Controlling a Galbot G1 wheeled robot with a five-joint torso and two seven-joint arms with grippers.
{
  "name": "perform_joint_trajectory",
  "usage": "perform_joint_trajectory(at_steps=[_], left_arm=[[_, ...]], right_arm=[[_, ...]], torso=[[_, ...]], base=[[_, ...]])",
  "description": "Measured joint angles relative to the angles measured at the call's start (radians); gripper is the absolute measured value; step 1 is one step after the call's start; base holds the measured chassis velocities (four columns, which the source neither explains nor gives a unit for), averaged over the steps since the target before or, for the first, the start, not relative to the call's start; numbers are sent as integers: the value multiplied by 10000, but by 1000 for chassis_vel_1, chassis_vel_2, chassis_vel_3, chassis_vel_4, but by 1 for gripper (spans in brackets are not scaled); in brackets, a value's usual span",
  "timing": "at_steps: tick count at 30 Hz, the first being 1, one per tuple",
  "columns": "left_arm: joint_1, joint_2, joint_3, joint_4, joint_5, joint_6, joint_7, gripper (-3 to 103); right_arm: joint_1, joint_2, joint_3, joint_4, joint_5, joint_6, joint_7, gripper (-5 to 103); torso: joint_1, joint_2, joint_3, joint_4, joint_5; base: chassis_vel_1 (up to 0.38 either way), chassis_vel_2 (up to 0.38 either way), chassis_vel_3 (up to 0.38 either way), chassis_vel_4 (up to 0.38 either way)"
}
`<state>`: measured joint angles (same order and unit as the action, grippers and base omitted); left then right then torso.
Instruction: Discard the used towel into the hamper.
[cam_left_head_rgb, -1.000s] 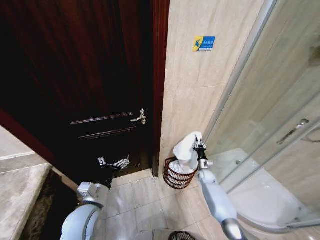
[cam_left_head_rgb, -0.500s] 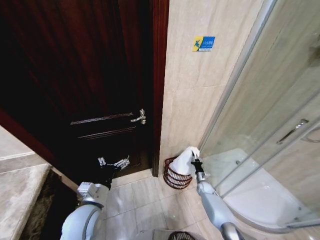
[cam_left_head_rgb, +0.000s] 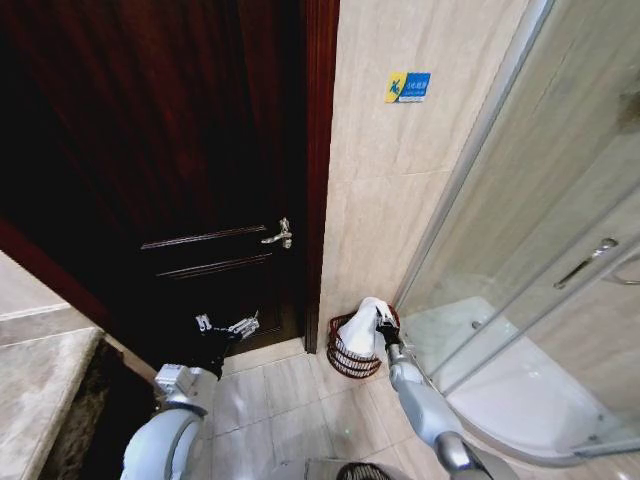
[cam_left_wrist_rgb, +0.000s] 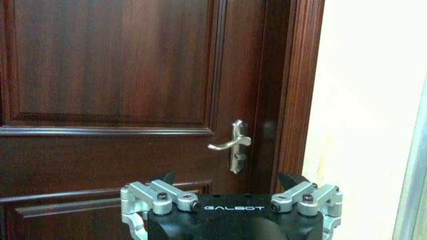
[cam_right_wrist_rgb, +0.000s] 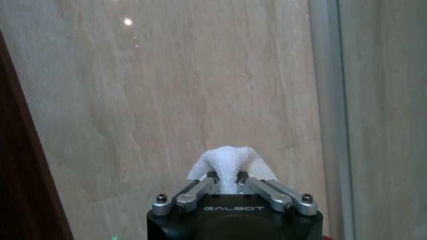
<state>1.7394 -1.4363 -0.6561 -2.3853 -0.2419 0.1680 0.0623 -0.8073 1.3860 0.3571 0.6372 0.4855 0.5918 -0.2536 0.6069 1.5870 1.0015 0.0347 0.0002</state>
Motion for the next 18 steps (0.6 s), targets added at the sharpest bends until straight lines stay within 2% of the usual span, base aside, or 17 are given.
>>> perform_joint_trajectory(at_steps=[11, 18], left_arm=[[0, 0, 0, 0, 0, 0, 0, 100], [0, 0, 0, 0, 0, 0, 0, 100]], right_arm=[[-393, -240, 207, 88, 6, 183, 1, 8], [-476, -259, 442, 76, -538, 514, 24, 8]], torso=[[201, 432, 230, 1, -2], [253, 537, 289, 2, 0]], base=[[-4, 4, 6, -4], [-44, 56, 55, -43]])
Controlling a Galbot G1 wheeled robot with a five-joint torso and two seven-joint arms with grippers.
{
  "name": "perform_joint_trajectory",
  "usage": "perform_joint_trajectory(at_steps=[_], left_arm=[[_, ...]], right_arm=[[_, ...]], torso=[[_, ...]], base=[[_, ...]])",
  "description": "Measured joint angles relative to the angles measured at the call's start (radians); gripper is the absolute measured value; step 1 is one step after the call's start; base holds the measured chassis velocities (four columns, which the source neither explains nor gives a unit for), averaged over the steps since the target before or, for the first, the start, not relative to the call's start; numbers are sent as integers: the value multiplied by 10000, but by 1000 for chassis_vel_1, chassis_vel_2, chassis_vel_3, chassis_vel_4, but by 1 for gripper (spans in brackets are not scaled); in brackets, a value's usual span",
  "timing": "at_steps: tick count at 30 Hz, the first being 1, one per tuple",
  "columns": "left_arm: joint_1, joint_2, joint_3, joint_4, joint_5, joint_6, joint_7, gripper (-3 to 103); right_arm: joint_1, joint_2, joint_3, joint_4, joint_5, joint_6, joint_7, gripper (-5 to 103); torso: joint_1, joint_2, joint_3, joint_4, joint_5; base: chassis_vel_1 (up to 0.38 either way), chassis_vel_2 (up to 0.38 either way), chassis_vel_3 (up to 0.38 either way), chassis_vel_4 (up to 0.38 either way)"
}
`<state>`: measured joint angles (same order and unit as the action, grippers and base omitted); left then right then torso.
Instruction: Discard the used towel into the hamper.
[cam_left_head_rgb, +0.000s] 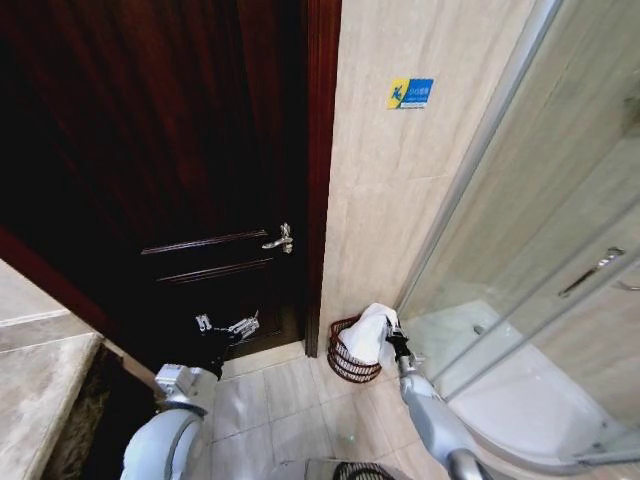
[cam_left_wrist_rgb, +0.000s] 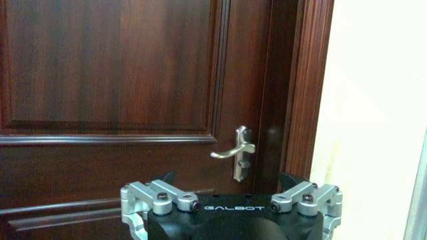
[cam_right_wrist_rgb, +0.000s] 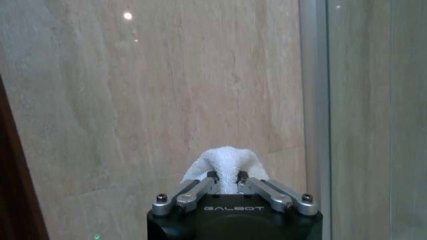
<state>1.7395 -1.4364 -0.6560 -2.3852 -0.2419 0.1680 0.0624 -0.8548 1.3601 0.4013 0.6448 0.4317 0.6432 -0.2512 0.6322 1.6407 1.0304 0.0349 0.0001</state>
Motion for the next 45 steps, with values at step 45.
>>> perform_joint_trajectory(at_steps=[45], left_arm=[[0, 1, 0, 0, 0, 0, 0, 100]], right_arm=[[509, -312, 835, -1292, -1462, 900, -744, 8]], torso=[[-40, -86, -46, 1, 0]], base=[[-27, 26, 24, -25]])
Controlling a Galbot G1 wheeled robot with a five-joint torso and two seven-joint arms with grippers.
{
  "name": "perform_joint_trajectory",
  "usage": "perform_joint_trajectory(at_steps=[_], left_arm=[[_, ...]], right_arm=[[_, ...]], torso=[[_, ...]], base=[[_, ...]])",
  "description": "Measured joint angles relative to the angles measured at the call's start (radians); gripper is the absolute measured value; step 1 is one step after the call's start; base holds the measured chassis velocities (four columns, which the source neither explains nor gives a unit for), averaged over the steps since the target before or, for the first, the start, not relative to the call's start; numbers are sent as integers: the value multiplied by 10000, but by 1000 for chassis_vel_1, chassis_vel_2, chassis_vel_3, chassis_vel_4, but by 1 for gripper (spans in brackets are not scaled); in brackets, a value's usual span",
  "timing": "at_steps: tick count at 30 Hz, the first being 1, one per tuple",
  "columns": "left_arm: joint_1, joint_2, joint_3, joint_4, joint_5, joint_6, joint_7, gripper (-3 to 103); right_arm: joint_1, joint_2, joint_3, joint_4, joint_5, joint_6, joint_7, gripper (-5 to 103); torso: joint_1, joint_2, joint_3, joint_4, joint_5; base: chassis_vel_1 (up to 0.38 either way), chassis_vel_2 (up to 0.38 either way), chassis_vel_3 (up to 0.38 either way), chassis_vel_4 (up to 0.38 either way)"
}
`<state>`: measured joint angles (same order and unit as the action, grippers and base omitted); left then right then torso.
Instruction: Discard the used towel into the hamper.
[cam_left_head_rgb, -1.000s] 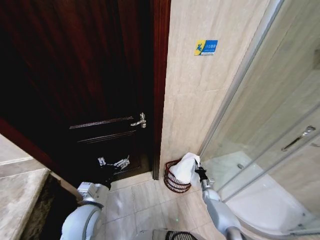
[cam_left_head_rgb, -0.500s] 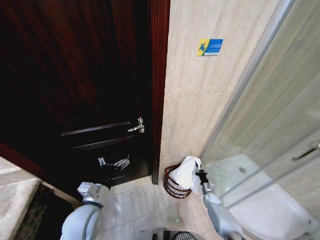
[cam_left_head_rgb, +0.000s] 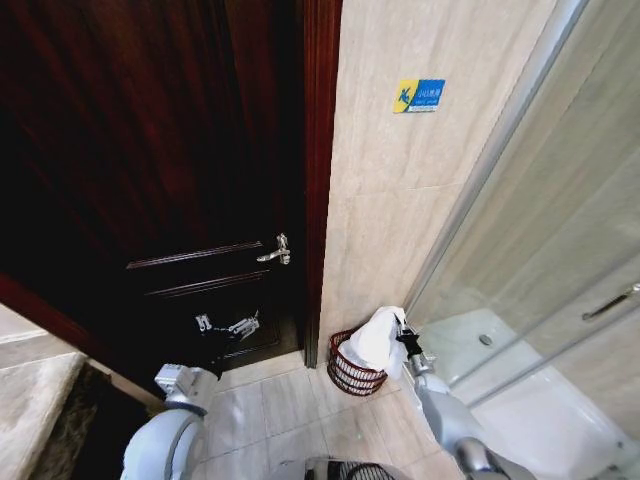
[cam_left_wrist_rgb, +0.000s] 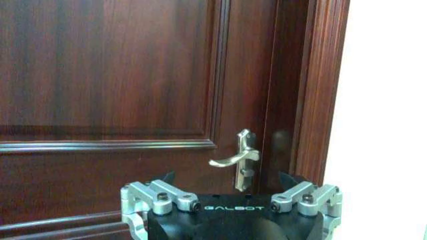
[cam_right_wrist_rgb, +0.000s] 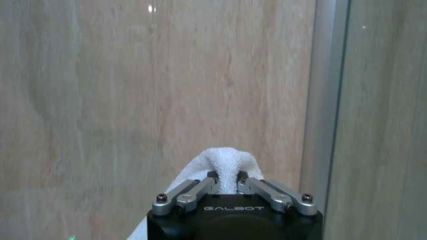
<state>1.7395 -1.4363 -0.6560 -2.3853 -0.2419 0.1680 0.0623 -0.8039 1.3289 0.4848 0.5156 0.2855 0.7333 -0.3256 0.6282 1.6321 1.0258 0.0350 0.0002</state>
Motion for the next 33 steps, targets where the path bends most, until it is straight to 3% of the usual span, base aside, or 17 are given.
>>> perform_joint_trajectory(at_steps=[10, 16, 20, 33], left_arm=[[0, 0, 0, 0, 1, 0, 0, 100], [0, 0, 0, 0, 0, 0, 0, 100], [0, 0, 0, 0, 0, 0, 0, 100], [0, 0, 0, 0, 1, 0, 0, 100]], right_arm=[[255, -75, -25, -183, 46, -61, -252, 8], [816, -36, -64, -447, 35, 450, -923, 8], [909, 4, -91, -512, 14, 400, -1073, 8], [1069, 54, -128, -1448, -427, -836, -1884, 8]], torso=[[-273, -585, -314, 2, -3], [-507, -1093, -587, 3, -3], [-616, -1325, -713, 3, -2], [-1008, -2169, -1164, 0, -1]], base=[[0, 0, 0, 0], [0, 0, 0, 0], [0, 0, 0, 0], [0, 0, 0, 0]])
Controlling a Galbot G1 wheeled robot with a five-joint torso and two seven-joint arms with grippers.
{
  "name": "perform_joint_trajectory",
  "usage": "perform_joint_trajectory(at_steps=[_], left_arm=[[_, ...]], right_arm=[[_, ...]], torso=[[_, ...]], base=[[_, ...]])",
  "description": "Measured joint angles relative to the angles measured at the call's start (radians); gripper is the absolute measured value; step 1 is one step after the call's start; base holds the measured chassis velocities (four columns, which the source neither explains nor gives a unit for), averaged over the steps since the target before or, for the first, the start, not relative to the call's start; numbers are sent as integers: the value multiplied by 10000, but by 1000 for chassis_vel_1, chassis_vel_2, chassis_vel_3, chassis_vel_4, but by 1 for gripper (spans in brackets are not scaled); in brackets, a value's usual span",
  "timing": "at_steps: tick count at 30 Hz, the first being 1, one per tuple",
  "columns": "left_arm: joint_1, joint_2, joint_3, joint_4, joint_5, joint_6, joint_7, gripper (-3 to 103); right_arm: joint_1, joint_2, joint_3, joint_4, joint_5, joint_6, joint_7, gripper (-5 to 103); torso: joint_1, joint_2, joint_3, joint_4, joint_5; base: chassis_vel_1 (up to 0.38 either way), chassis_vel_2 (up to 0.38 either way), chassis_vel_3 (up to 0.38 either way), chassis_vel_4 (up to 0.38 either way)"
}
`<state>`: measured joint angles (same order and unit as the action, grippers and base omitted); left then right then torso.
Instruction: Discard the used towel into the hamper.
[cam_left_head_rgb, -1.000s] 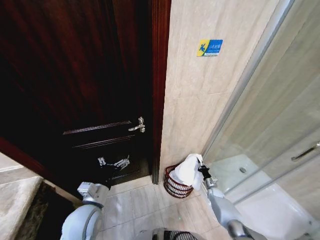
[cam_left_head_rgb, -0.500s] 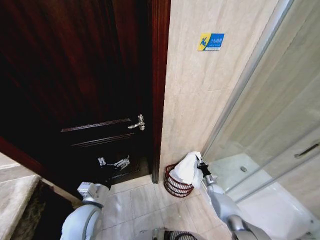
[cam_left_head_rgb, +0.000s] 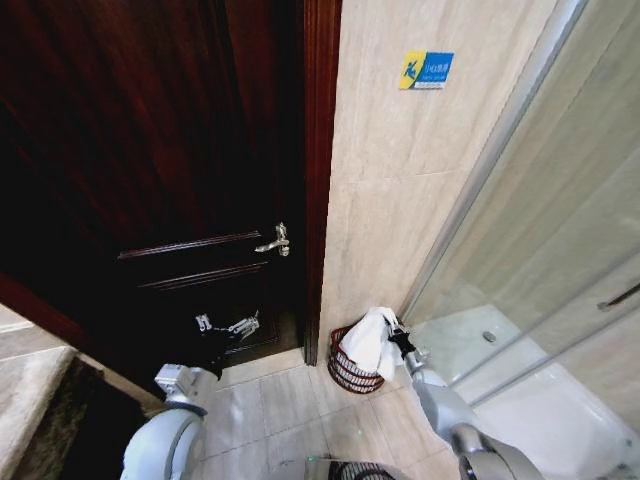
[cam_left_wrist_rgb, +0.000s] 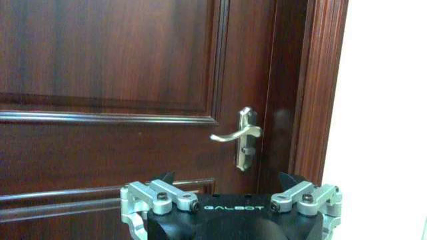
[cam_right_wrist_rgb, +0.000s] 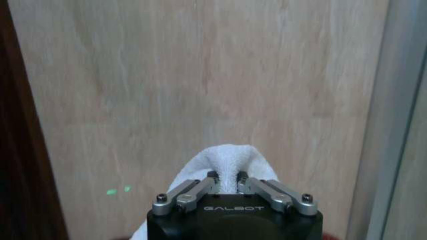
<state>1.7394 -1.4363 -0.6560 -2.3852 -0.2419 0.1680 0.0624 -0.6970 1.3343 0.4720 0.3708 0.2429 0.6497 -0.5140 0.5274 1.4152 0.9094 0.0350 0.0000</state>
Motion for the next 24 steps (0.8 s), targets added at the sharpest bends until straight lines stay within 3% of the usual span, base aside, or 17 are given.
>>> perform_joint_trajectory(at_steps=[11, 18, 24], left_arm=[[0, 0, 0, 0, 0, 0, 0, 100], [0, 0, 0, 0, 0, 0, 0, 100], [0, 0, 0, 0, 0, 0, 0, 100]], right_arm=[[375, 33, 15, -354, -581, -1550, -108, 8], [607, -191, -82, -43, -866, -3854, -782, 8], [815, -266, -297, -67, -1257, -4875, -1030, 8]], torso=[[-300, -656, -356, 2, 0], [-477, -1043, -568, 2, -1], [-554, -1212, -661, 0, 1]], base=[[0, 0, 0, 0], [0, 0, 0, 0], [0, 0, 0, 0]])
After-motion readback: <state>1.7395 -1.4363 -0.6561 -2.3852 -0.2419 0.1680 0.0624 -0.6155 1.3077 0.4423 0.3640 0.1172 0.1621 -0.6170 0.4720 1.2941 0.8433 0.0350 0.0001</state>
